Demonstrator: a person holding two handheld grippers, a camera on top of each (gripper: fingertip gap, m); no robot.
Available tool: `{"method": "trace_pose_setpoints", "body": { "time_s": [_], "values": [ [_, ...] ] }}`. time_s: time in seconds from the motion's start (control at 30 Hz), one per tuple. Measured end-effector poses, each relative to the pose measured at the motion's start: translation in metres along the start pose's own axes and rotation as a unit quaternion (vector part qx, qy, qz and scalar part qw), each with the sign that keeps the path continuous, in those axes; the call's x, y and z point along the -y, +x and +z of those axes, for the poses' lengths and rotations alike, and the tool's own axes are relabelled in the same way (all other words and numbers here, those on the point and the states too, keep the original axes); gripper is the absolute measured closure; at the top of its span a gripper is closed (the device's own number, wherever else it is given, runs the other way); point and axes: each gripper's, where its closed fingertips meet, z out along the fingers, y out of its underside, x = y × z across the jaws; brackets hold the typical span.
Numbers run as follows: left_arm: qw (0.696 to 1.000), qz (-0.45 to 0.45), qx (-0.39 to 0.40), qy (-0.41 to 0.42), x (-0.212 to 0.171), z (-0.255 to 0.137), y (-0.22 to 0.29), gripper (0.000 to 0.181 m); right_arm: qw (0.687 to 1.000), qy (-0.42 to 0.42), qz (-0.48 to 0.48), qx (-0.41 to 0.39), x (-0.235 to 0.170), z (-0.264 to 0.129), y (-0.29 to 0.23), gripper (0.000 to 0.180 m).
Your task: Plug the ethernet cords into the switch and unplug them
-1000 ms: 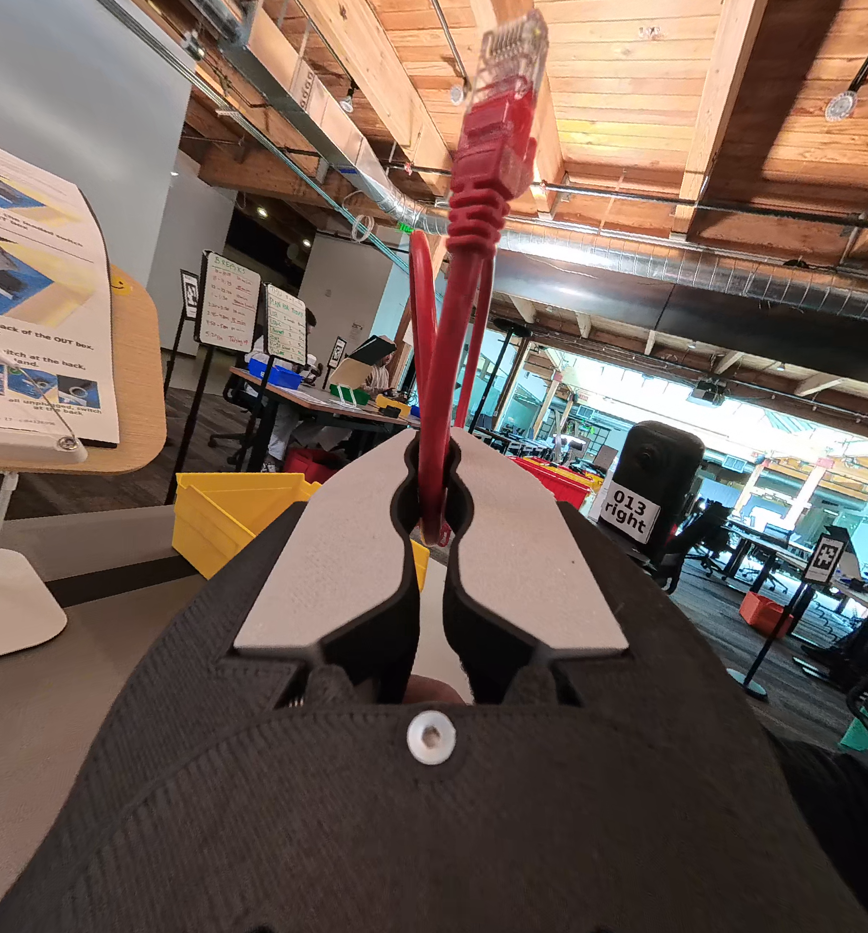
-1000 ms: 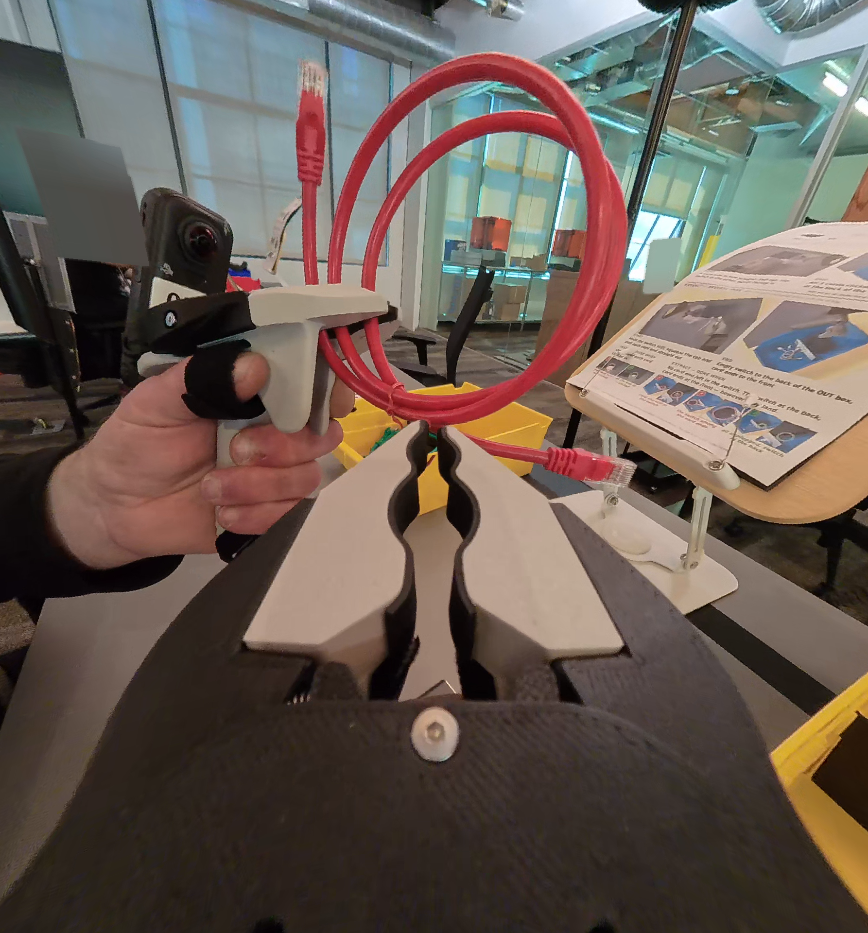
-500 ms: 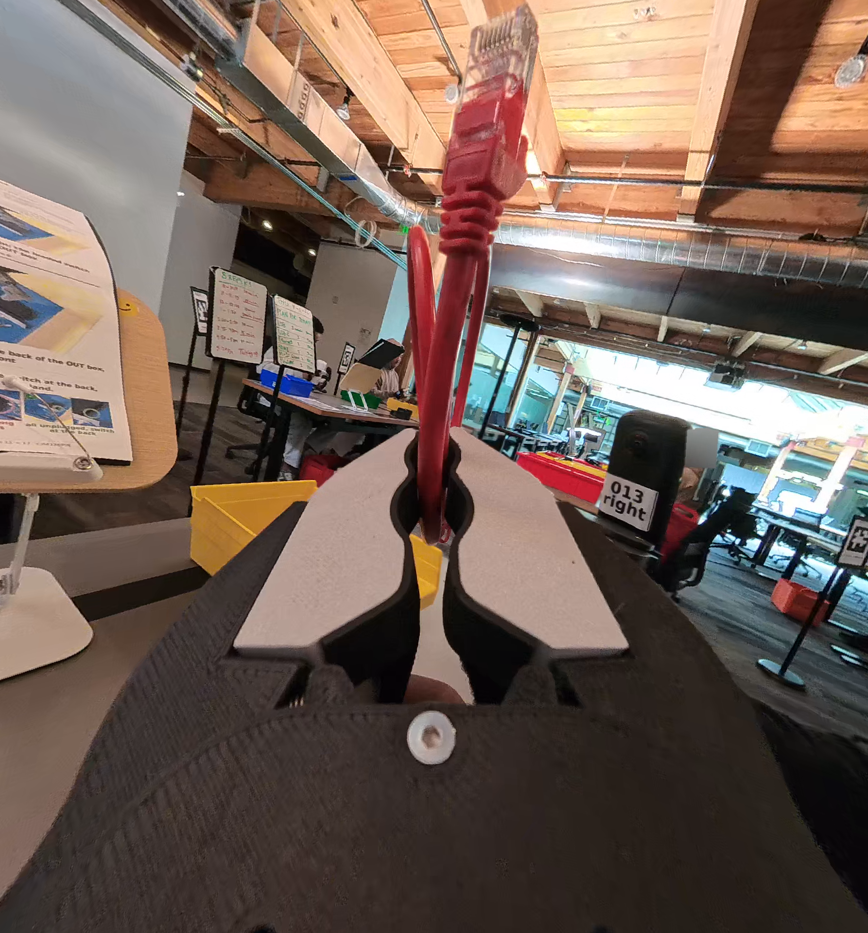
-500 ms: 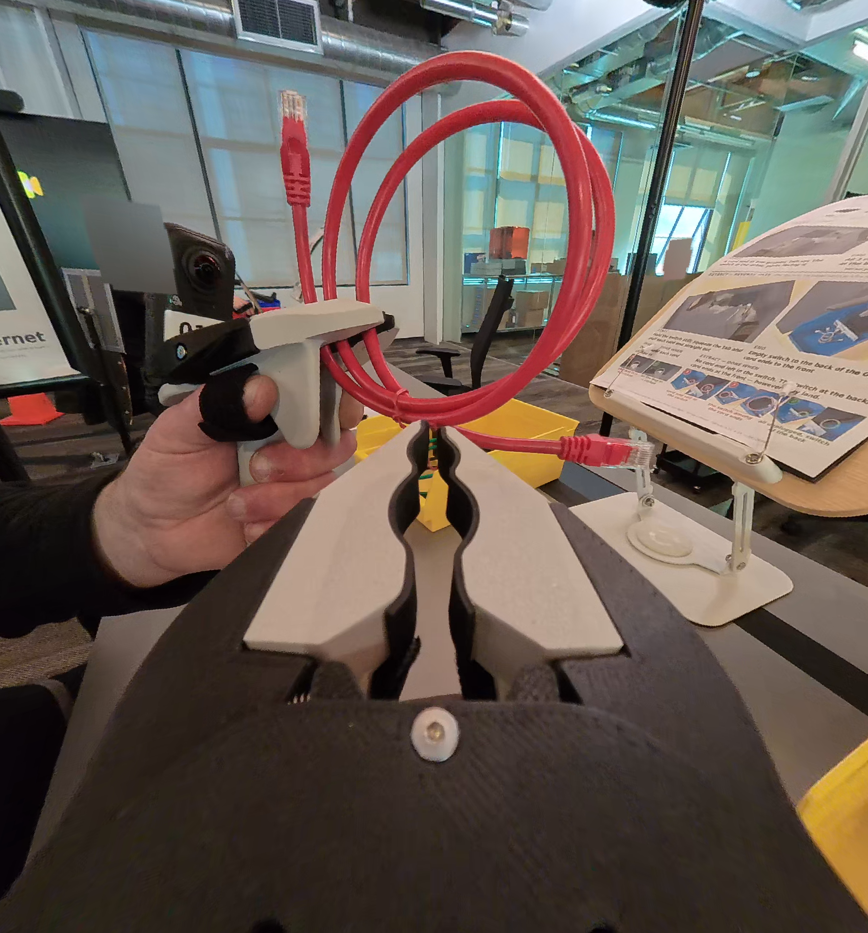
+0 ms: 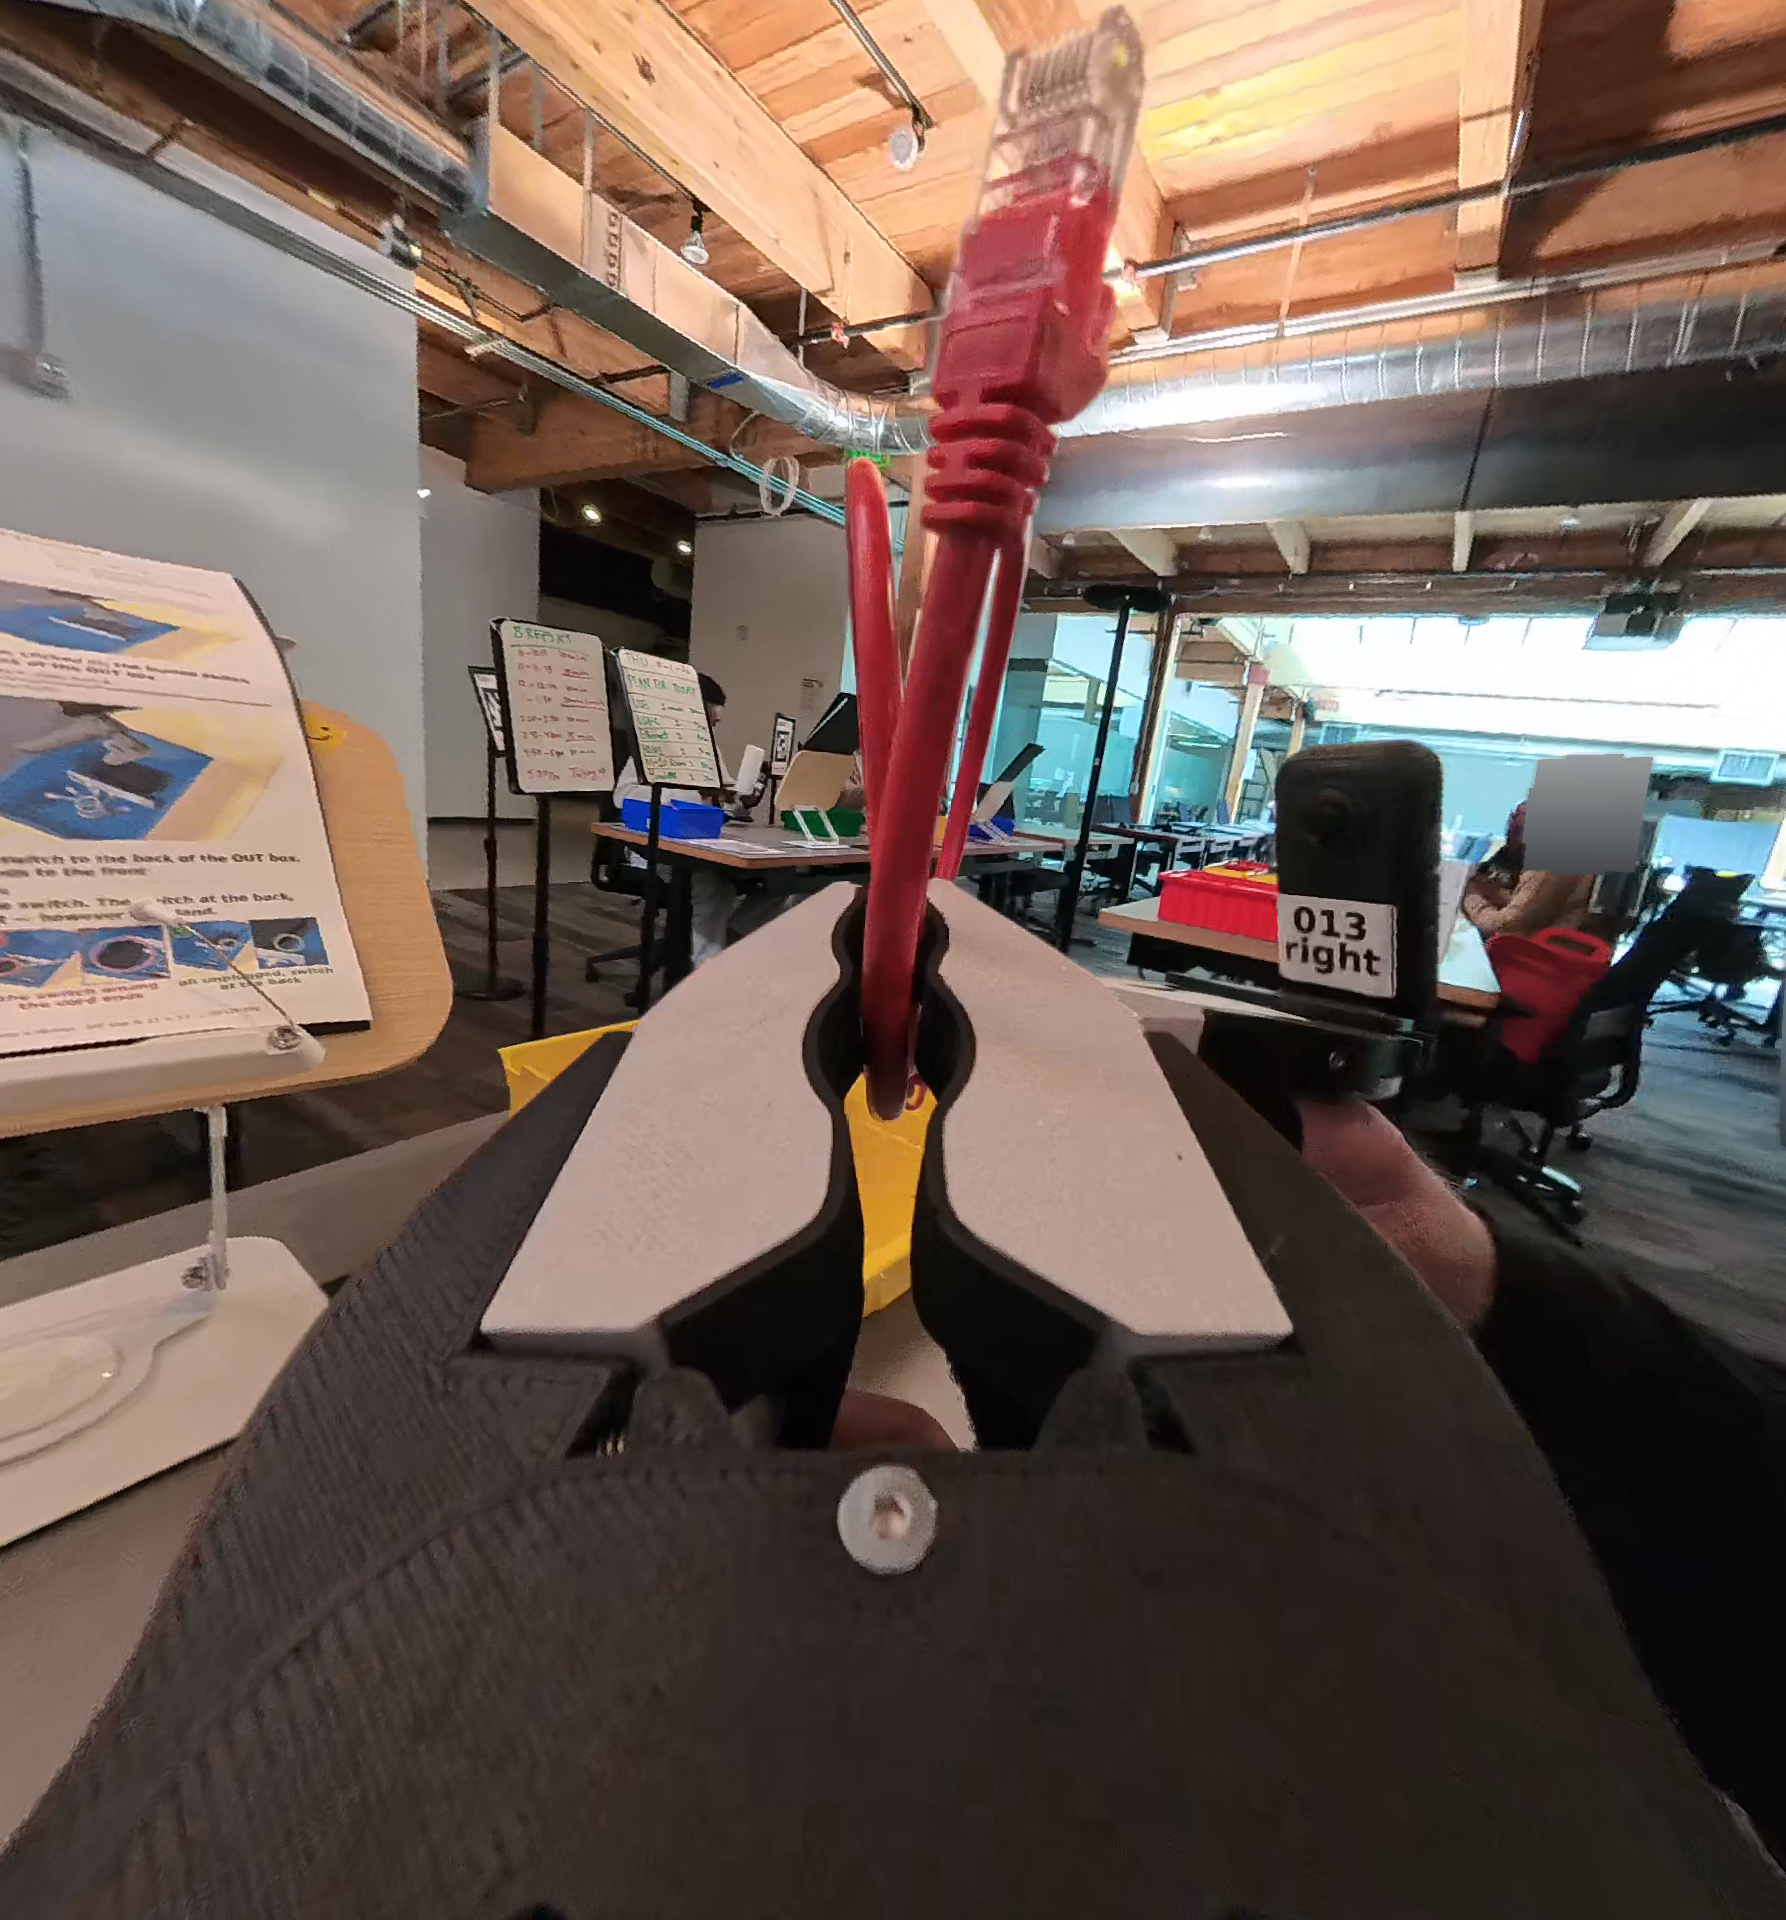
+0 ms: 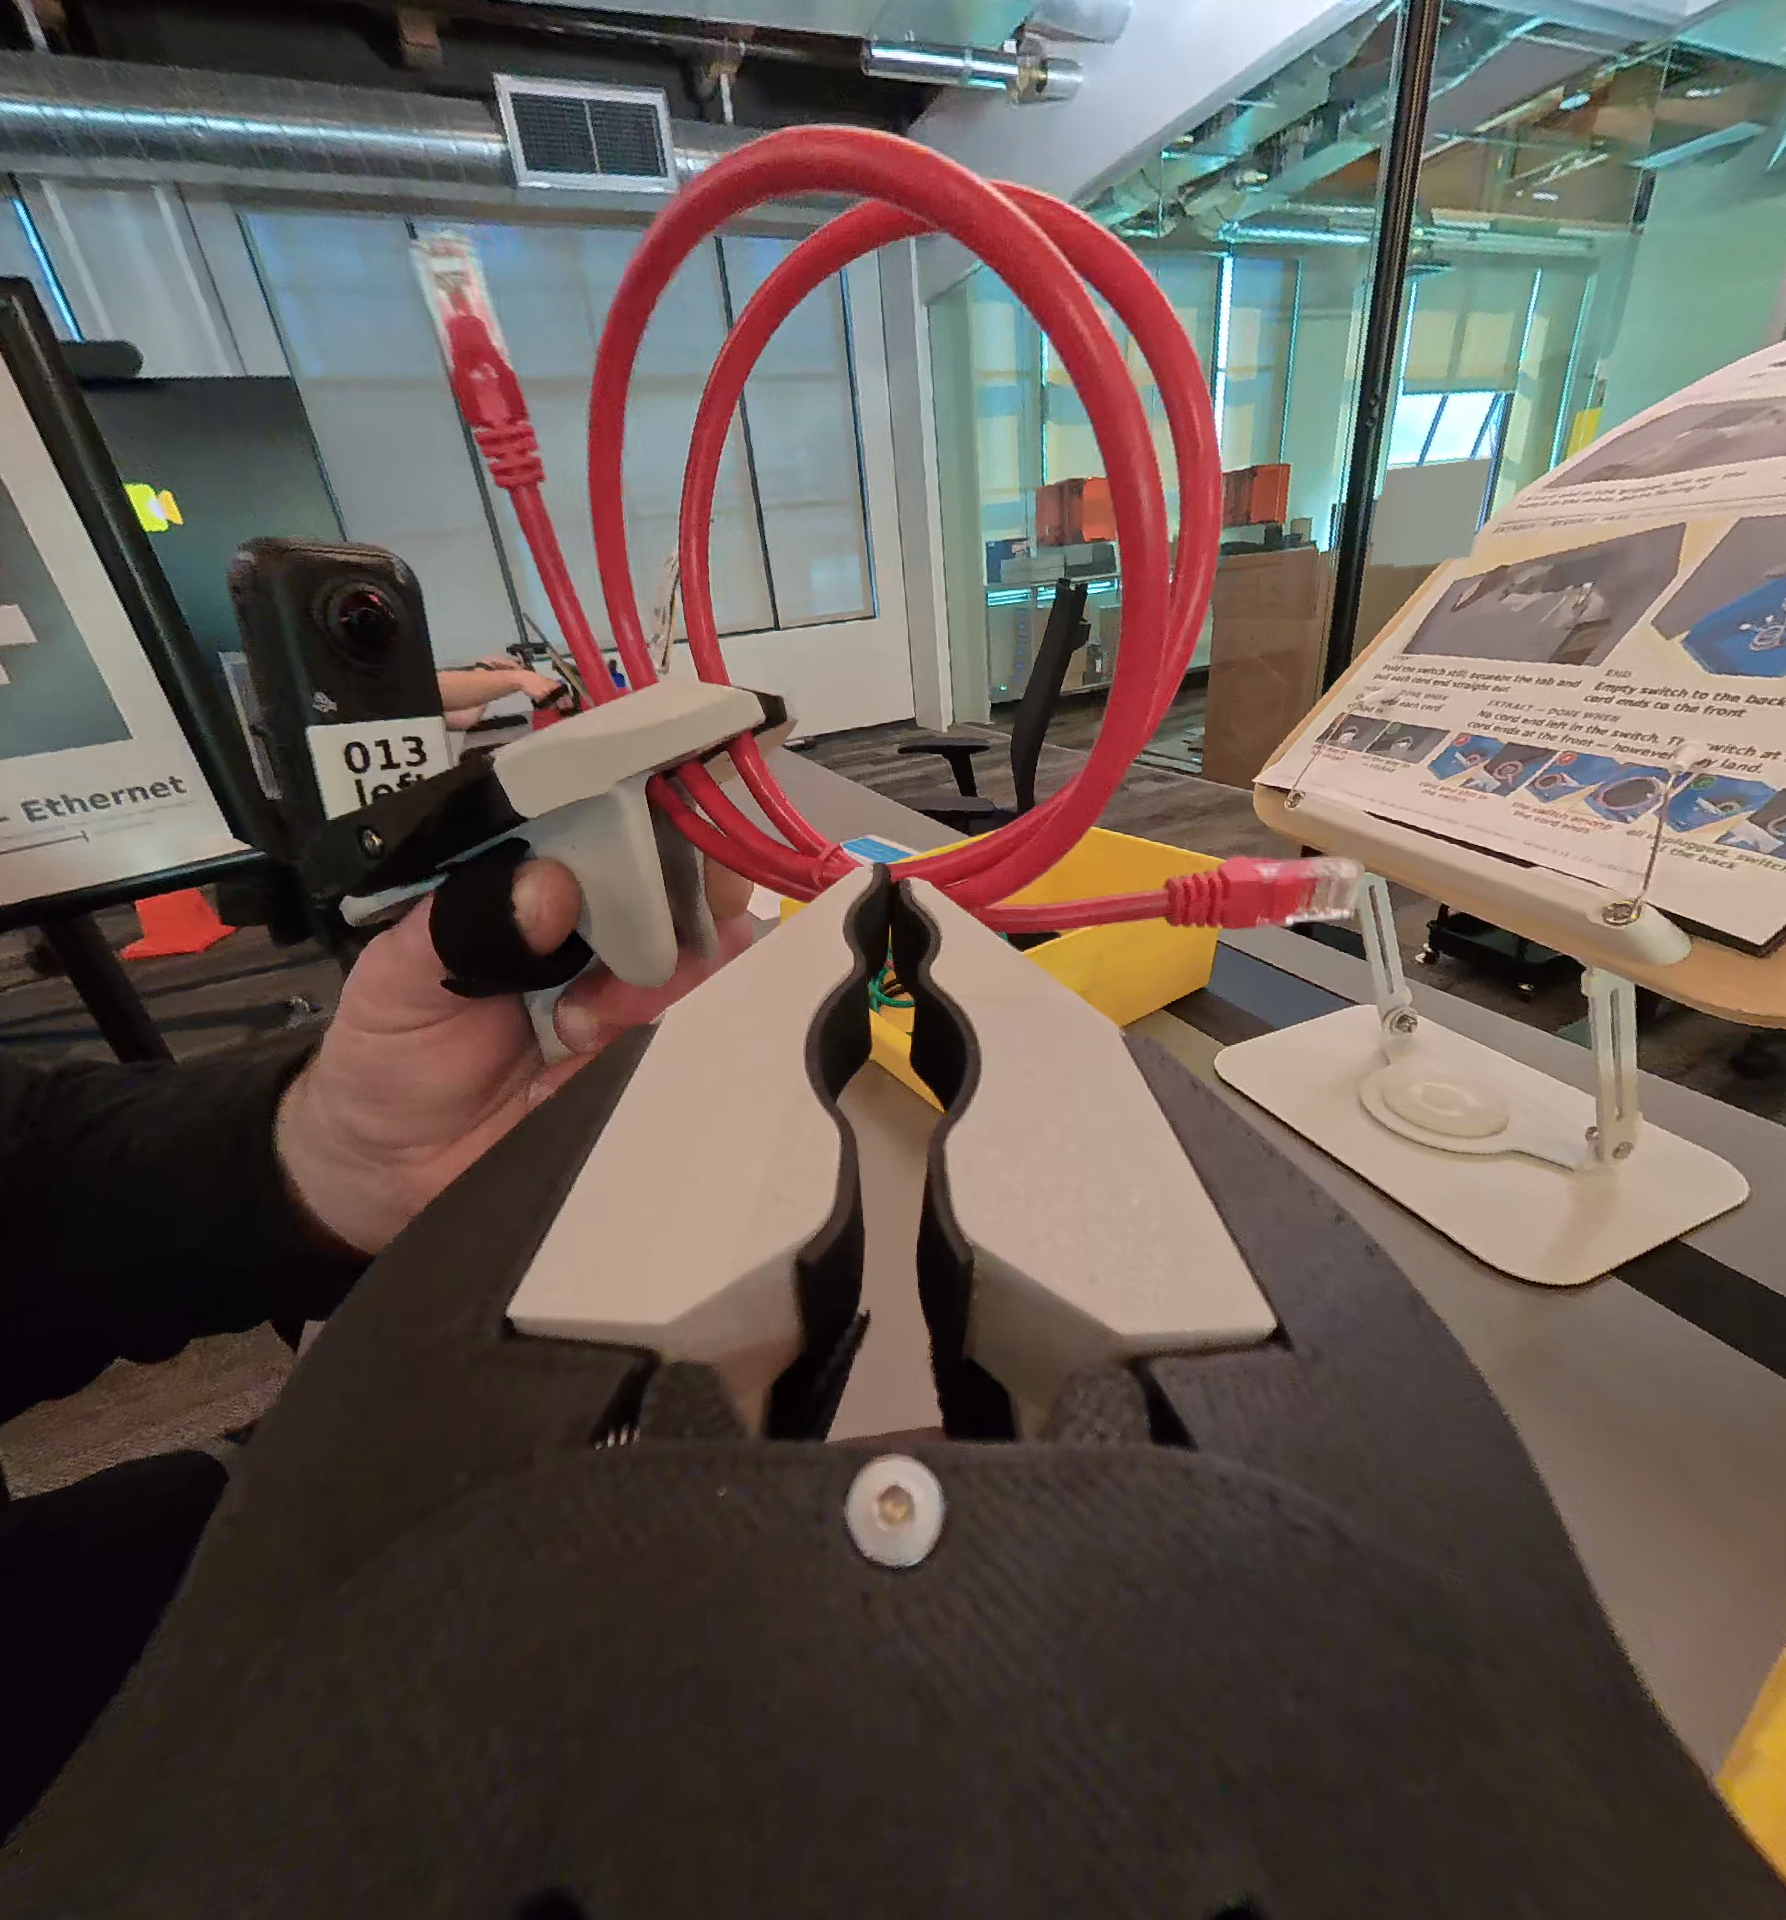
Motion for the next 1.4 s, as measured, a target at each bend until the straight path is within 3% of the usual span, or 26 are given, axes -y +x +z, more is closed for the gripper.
{"method": "trace_pose_setpoints", "body": {
  "time_s": [0.37, 0.57, 0.8, 0.93, 1.1, 1.27, 1.4],
  "values": [
    [1.000, -0.004, 0.006, 0.001, 0.001, 0.000, -0.002, 0.176, 0.998, -0.005, -0.060, 0.007, 0.004, 0.000, -0.012, 0.180],
    [1.000, -0.023, 0.009, -0.003, -0.003, 0.000, -0.005, 0.176, 0.974, -0.088, -0.209, 0.026, -0.023, 0.013, -0.042, 0.180],
    [0.999, -0.042, 0.002, 0.009, 0.008, -0.002, -0.005, 0.176, 0.960, -0.138, -0.244, -0.001, -0.043, 0.016, -0.029, 0.180],
    [0.999, -0.040, 0.003, 0.009, 0.009, -0.003, -0.005, 0.176, 0.968, -0.079, -0.239, 0.007, -0.020, 0.010, -0.035, 0.180],
    [0.999, -0.049, 0.007, 0.008, 0.007, -0.002, -0.010, 0.176, 0.954, -0.043, -0.298, -0.010, -0.004, 0.006, -0.041, 0.156],
    [0.999, -0.046, 0.001, 0.001, 0.003, -0.001, -0.004, 0.176, 0.935, -0.034, -0.349, -0.046, -0.002, 0.010, -0.043, 0.178],
    [0.999, -0.046, -0.001, 0.000, 0.002, 0.000, -0.002, 0.176, 0.925, -0.048, -0.371, -0.064, -0.003, 0.010, -0.040, 0.180]
  ]
}}
